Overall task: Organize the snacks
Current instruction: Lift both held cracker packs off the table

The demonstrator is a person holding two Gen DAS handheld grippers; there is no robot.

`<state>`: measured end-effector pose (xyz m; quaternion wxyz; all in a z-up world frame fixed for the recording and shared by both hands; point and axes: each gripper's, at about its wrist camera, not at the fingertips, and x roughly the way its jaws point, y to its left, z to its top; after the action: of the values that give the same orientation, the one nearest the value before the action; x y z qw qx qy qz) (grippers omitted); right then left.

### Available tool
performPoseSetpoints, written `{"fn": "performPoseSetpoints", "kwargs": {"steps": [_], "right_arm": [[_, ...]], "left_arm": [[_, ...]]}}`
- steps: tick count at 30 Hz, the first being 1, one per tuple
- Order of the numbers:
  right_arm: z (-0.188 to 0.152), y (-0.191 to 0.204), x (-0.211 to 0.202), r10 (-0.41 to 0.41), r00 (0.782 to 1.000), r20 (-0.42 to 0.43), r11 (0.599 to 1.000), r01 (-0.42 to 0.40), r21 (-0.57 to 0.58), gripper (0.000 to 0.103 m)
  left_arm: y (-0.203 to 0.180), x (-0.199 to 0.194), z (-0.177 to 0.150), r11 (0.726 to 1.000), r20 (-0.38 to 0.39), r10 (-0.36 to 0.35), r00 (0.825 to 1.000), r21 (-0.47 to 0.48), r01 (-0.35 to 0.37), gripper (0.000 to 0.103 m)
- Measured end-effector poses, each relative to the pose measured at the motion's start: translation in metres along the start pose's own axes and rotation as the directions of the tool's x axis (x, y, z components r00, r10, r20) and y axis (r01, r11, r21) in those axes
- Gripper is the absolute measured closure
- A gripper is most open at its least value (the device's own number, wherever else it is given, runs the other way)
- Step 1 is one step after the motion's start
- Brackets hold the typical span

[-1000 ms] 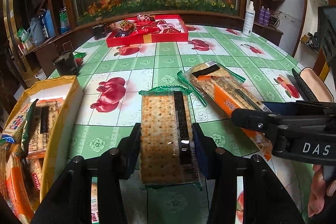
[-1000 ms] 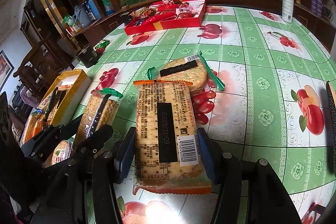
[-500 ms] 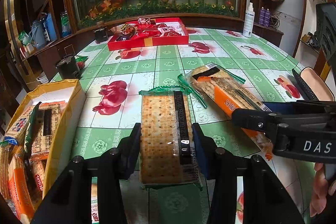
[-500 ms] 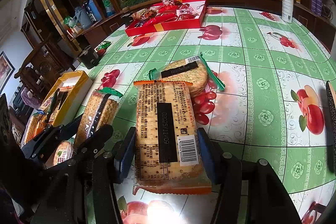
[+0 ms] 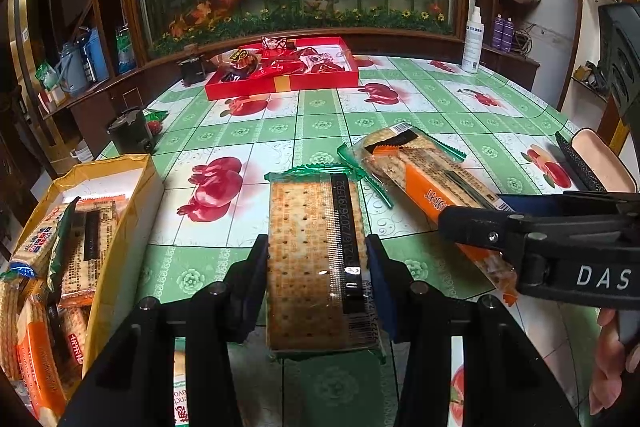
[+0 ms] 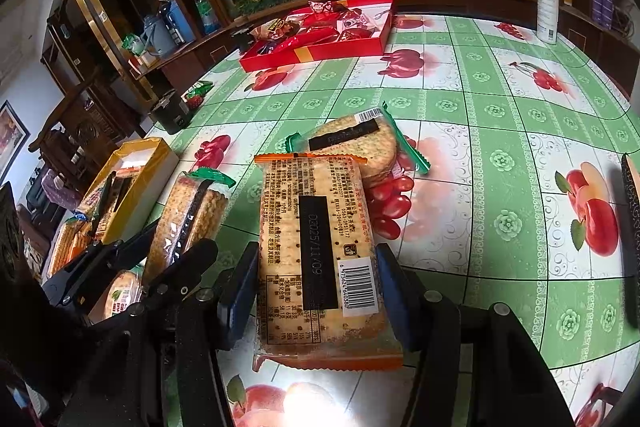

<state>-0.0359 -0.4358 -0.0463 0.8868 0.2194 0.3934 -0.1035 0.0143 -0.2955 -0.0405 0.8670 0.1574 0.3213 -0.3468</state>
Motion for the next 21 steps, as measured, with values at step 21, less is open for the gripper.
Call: {"fn": "performPoseSetpoints", "kwargs": {"steps": [21], "right_arm": [[-0.0001, 0.0000, -0.0046, 0.011, 1.000, 0.019, 1.000, -0.011, 0.011, 0.042]], "left_arm": [[-0.0001, -0.0007, -0.0007, 1.000, 0.002, 0.001, 1.000, 0.000, -0.001, 0.057]]}}
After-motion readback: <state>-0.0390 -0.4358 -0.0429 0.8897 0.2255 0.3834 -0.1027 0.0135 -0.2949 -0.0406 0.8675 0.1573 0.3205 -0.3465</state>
